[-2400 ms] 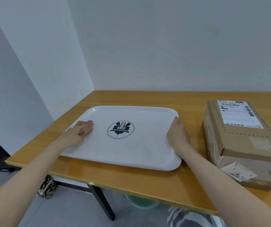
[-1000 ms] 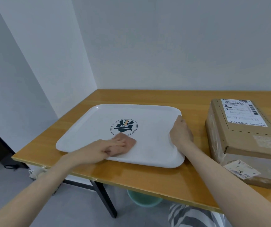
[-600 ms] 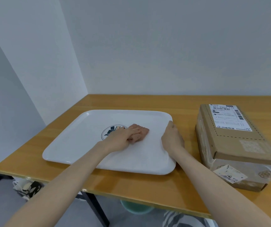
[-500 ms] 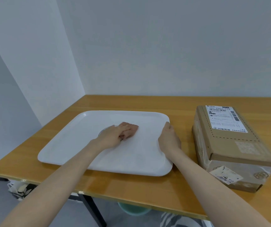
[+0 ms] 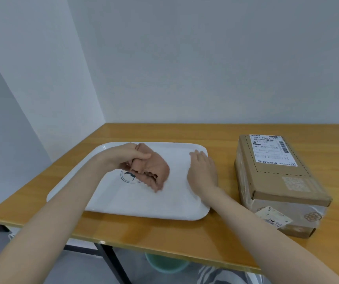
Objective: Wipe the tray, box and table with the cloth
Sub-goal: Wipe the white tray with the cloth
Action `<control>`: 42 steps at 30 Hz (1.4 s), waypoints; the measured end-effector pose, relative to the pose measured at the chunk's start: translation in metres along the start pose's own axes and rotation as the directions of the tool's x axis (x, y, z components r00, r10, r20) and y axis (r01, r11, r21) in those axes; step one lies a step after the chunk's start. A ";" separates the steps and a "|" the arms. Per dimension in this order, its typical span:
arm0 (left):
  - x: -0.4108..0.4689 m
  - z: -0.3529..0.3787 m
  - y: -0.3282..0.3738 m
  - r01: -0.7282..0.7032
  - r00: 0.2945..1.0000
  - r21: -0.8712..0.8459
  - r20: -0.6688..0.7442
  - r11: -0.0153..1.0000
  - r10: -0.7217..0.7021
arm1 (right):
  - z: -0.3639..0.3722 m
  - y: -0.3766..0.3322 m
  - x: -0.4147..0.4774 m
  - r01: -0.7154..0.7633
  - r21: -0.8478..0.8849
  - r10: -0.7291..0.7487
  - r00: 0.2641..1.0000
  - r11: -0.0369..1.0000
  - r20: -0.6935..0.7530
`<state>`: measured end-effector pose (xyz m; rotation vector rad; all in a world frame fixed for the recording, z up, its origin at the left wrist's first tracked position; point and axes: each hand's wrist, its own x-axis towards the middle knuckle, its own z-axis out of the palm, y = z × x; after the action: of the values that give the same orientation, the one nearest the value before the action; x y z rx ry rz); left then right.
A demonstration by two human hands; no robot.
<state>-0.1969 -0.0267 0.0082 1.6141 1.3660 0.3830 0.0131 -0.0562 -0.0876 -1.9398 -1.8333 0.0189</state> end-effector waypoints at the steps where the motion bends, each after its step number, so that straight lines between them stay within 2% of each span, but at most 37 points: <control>1: 0.000 0.002 0.005 -0.041 0.999 -0.100 0.019 0.994 0.043 | -0.005 -0.006 -0.004 -0.002 0.144 0.003 1.000 0.990 -0.009; 3: 0.002 0.007 0.014 -0.082 0.996 -0.249 0.009 0.965 0.087 | -0.019 -0.017 -0.013 -0.026 0.432 0.052 0.998 0.902 -0.047; 5: 0.004 0.013 0.021 -0.107 0.994 -0.298 -0.032 0.949 0.102 | -0.032 -0.027 -0.018 0.037 0.556 0.037 0.992 0.831 -0.122; 8: 0.005 0.027 0.031 -0.138 0.990 -0.311 -0.064 0.940 0.125 | -0.044 -0.038 -0.022 0.220 0.531 -0.110 0.967 0.818 -0.230; 10: 0.007 0.033 0.036 -0.140 0.990 -0.370 -0.072 0.918 0.122 | -0.049 -0.041 -0.021 0.270 0.497 -0.189 0.960 0.825 -0.207; 13: 0.008 0.035 0.040 -0.148 0.986 -0.437 0.005 0.887 0.167 | -0.054 -0.044 -0.015 0.251 0.463 -0.193 0.966 0.850 -0.170; 16: 0.004 0.033 0.040 -0.178 0.962 -0.432 0.112 0.884 0.248 | -0.068 -0.041 -0.009 0.204 0.434 -0.163 0.978 0.878 -0.129; 19: 0.002 0.030 0.037 -0.190 0.958 -0.356 0.136 0.915 0.252 | -0.081 -0.033 -0.007 0.211 0.561 -0.222 0.974 0.800 -0.049; 21: 0.004 0.028 0.033 -0.195 0.956 -0.288 0.157 0.938 0.247 | -0.086 -0.029 -0.005 0.197 0.534 -0.209 0.977 0.822 -0.038; 24: 0.005 0.025 0.032 -0.212 0.960 -0.289 0.116 0.934 0.254 | -0.090 -0.028 0.005 0.117 0.493 -0.096 0.993 0.862 -0.067; 28: 0.004 0.015 0.027 -0.228 0.966 -0.220 0.071 0.949 0.248 | -0.111 -0.027 0.015 0.074 0.637 0.004 0.993 0.768 -0.120; 32: -0.007 0.002 0.025 -0.251 0.950 -0.057 0.175 0.966 0.258 | -0.129 -0.026 0.020 0.143 0.584 -0.135 0.989 0.799 -0.058; 36: -0.017 0.010 0.040 -0.317 0.940 -0.065 0.107 0.946 0.323 | -0.136 -0.035 0.026 0.242 0.505 -0.273 0.962 0.829 -0.012; 39: -0.020 0.021 0.054 -0.400 0.916 0.006 0.034 0.917 0.399 | -0.141 -0.037 0.031 0.239 0.528 -0.277 0.961 0.815 -0.008; 42: -0.018 0.023 0.061 -0.425 0.904 -0.020 0.035 0.905 0.426 | -0.144 -0.029 0.037 0.187 0.560 -0.202 0.979 0.807 -0.035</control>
<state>-0.1499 -0.0478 0.0516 1.8993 0.9689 0.6128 0.0367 -0.0676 0.0618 -1.3385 -1.7734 0.4704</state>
